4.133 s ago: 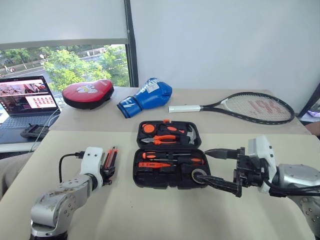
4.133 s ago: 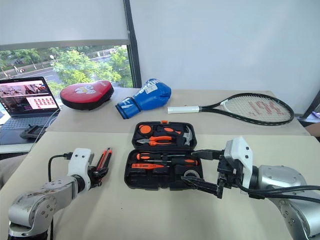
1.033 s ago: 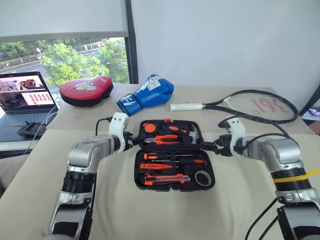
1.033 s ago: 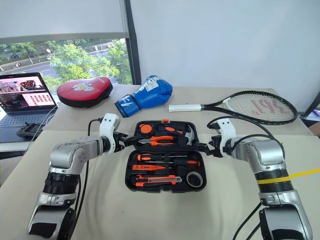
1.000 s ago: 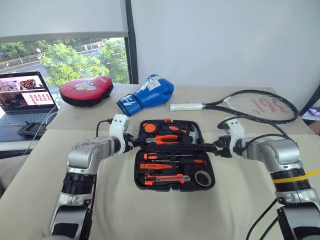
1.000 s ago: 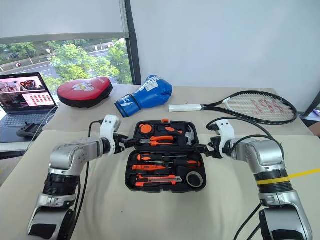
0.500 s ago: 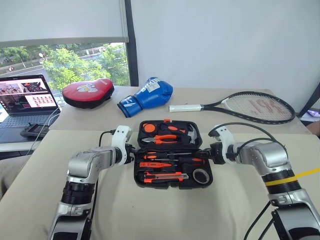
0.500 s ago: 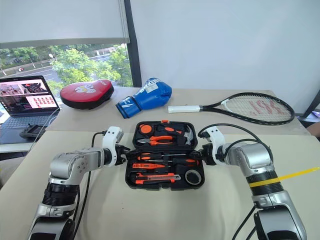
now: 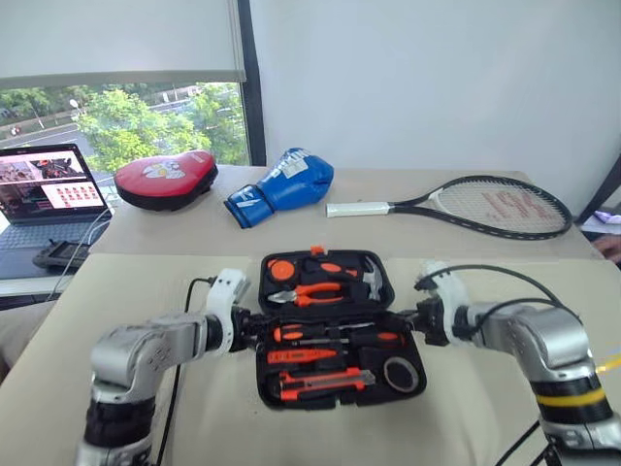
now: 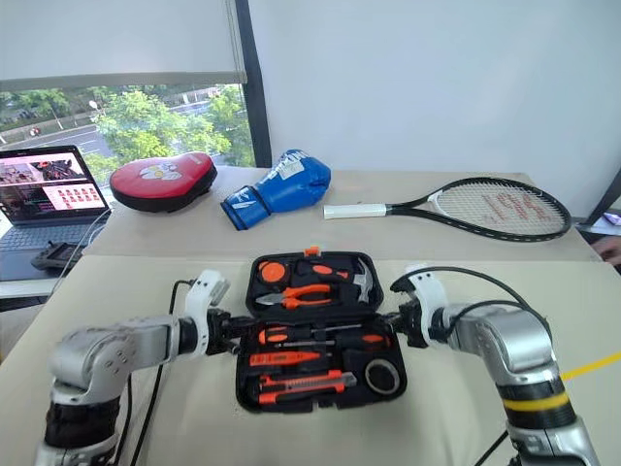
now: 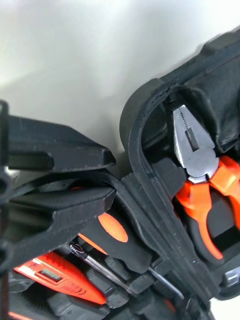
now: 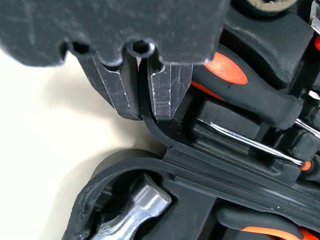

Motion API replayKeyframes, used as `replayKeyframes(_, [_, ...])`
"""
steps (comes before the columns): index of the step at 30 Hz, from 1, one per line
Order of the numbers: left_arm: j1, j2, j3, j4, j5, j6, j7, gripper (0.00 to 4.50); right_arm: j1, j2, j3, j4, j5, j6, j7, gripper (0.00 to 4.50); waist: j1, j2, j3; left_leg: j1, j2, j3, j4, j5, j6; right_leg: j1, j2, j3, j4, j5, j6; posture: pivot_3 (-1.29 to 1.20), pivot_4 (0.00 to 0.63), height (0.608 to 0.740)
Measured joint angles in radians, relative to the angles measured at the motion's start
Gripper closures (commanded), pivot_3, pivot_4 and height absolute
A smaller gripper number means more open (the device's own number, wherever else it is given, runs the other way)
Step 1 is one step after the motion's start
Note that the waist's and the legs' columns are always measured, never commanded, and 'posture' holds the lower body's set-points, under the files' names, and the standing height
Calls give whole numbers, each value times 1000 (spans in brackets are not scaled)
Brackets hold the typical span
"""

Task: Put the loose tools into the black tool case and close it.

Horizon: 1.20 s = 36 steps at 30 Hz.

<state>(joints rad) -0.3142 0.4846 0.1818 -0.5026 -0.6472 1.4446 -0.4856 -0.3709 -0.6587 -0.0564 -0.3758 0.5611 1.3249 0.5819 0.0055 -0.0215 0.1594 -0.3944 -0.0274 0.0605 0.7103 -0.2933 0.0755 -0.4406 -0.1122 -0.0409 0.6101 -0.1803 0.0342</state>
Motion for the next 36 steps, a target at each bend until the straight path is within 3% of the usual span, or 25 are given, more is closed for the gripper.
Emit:
replayKeyframes(2, [43, 20, 4, -42, -22, -1, -10, 4497, 64, -19, -10, -110, 10, 17, -16, 4500, 2, 0, 0, 0, 0, 0, 0, 0, 0, 0, 0, 0, 0, 0, 0, 0, 150, 740])
replayKeyframes(3, [55, 22, 5, -53, -25, -4, -13, 4500, 82, -23, -15, -142, 10, 23, -23, 4024, 4, 0, 0, 1, 0, 0, 0, 0, 0, 0, 0, 0, -1, 0, -1, 0, 150, 740])
replayKeyframes(4, [67, 27, 5, -59, -28, -19, -19, 4090, 103, -20, -23, -176, 10, 30, -38, 3536, 5, 0, 0, 1, -1, 0, 1, 0, 0, 0, 0, 0, -2, -1, -1, 0, 150, 740])
replayKeyframes(5, [80, 35, 5, -61, -28, -35, -20, 3680, 117, -18, -24, -203, 16, 35, -40, 3378, 6, 1, 0, 1, -1, 0, 1, 0, 0, 0, -1, 0, -1, -1, -1, 0, 150, 740])
replayKeyframes(9, [97, 49, 77, -46, -25, -94, -22, 2362, 149, -1, -39, -312, 53, 54, -57, 1920, 6, 0, 1, 4, 2, 0, 1, 1, -2, 1, 0, 0, 1, 1, -6, 0, 150, 740])
replayKeyframes(12, [95, 52, 160, -45, -66, -112, -34, 1239, 163, -3, -88, -360, 86, 79, -59, 1878, 7, 0, 1, 5, 2, 0, 1, 0, 1, 2, 2, 0, 1, 1, -7, 0, 150, 740])
replayKeyframes(17, [32, 74, 232, 42, -100, -110, -27, 1239, 140, 8, -258, -393, 193, 139, -28, 1878, 10, 0, 1, 5, 2, 0, 2, 1, 1, 3, 4, 0, 1, 1, -7, 0, 150, 740])
replayKeyframes(22, [-131, 55, 127, 213, -26, -87, 83, 1239, -32, 139, -319, -231, 205, 267, -106, 1878, 7, -1, 1, 6, 0, 0, 3, 3, 0, 4, 4, 0, 2, 2, -8, 0, 150, 740])
replayKeyframes(26, [-206, 52, 42, 350, 25, -86, 112, 1239, -114, 120, -268, -52, 142, 279, -152, 1878, 6, -1, 1, 4, 0, 1, 1, 4, -1, 2, 4, 0, 2, 2, -7, 0, 150, 740])
replayKeyframes(36, [-264, 28, -24, 432, 64, -70, 108, 1239, -175, 62, -70, 176, 60, 178, -123, 1878, 12, -1, 1, 2, -2, 1, 1, 3, 1, 3, 3, -1, 0, 2, -6, 0, 150, 740])
